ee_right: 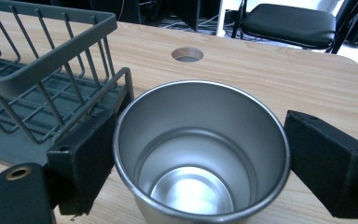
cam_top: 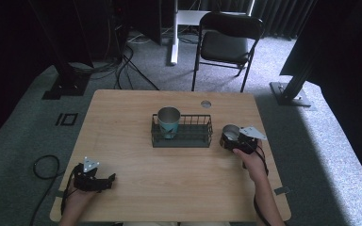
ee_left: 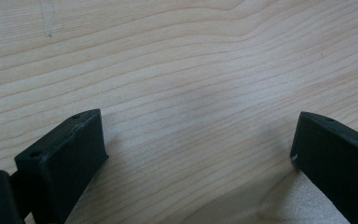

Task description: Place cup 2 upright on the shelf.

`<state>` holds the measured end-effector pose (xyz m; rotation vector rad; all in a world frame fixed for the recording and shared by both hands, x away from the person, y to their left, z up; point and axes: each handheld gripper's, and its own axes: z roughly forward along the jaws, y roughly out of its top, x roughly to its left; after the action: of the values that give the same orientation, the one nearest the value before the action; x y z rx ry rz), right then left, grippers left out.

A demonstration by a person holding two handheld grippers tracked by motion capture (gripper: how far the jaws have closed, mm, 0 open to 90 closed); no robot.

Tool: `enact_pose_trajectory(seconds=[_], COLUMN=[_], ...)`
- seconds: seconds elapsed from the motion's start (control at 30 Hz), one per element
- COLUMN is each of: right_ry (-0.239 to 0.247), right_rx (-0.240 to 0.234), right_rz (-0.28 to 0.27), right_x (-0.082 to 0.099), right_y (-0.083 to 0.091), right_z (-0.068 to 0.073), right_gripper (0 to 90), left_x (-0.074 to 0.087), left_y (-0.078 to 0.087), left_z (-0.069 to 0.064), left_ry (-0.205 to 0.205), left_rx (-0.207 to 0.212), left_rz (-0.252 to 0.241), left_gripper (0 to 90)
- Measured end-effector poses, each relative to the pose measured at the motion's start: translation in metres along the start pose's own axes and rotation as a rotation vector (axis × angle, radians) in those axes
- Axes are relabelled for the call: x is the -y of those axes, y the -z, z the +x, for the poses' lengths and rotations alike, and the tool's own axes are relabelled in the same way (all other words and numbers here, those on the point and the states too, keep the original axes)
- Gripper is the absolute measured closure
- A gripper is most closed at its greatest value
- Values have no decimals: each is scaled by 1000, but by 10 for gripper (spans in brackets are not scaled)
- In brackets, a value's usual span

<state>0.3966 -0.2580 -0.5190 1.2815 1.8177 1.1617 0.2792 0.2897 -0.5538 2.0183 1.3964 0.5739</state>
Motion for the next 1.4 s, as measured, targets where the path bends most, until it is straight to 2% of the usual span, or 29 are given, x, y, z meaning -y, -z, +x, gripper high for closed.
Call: enact_pose_trajectory(seconds=[0.3,0.43,0.53,0.77,1.03,1.4], right_ry=[-8,1,27,17,-11,-9], right_rx=[4,10,17,15,16,22], right_rz=[8,9,13,24,18,4], right_x=[2,1,0,-1,-8,-26], right_y=[-5,-6,-5,-3,5,23], right_z=[1,1,2,2,0,-4], right_gripper=[116,116,129,130,131,131], left_x=[0,0,0,0,0,0], left_y=[0,0,0,0,0,0], left_z=[0,0,0,0,0,0], left_ry=[0,0,0,0,0,0], left_rx=[0,0,0,0,0,0], left_rz=[0,0,0,0,0,0], left_gripper=[36,36,36,36,36,36])
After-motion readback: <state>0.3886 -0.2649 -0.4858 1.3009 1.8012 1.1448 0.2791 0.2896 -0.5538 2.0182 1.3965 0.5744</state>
